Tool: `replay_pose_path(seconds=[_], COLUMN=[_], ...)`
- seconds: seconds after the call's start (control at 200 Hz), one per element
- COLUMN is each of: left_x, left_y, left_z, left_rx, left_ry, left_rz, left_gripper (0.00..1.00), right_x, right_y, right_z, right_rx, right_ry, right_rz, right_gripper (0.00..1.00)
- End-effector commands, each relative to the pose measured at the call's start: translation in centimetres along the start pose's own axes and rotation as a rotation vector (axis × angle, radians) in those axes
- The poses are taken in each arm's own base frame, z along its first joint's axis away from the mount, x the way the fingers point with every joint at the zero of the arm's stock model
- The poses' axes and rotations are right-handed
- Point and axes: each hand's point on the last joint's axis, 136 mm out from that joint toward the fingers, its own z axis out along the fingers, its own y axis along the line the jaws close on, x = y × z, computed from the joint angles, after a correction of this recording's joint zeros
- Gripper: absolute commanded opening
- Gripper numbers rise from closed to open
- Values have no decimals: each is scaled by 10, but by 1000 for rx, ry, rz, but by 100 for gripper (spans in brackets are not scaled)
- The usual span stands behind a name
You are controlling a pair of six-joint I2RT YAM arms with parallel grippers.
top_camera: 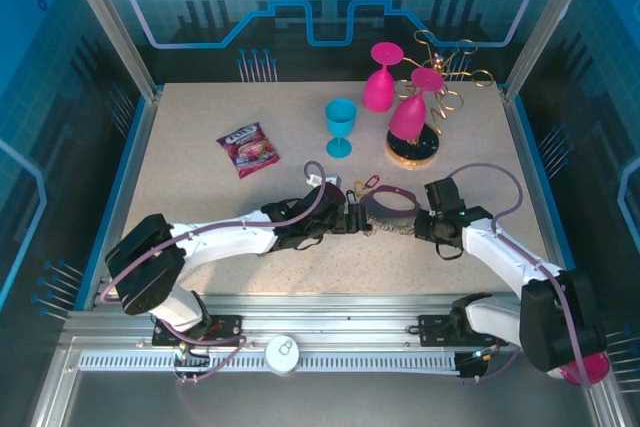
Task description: Put the keys on the keyring
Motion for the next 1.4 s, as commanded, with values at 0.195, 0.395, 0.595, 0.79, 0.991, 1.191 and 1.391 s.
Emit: replay_pose_path(seconds=[0.195,0.395,0.595,0.79,0.991,1.191,1.391], left_x=[-9,-10,-8,-10,-10,-10,-10], left_y=[0,-1,-1,-2,-1,-1,-1], left_z=[-5,-6,-6,-7,-8,-8,-9], left_rx=[-3,5,9,9,7,7,7], left_ry=[-48,-52,-48,-51,-52,-52,-54], left_rz=[4,-1,-8,-9,-12,-12,-12], left_gripper=[92,92,92,91,91,91,90], right_x=[-10,-10,-9,-8,-8,-9,-11], right_y=[15,4,2,5,7,10,10], right_z=[13,19,20,23,25,26,27], right_rx=[-130,-90,-83,-97,-99,-113,-116], right_ry=[-6,1,9,35,47,49,48], right_rz=[-13,-1,5,-4,-9,-16,-17], right_gripper=[27,24,21,20,19,17,15])
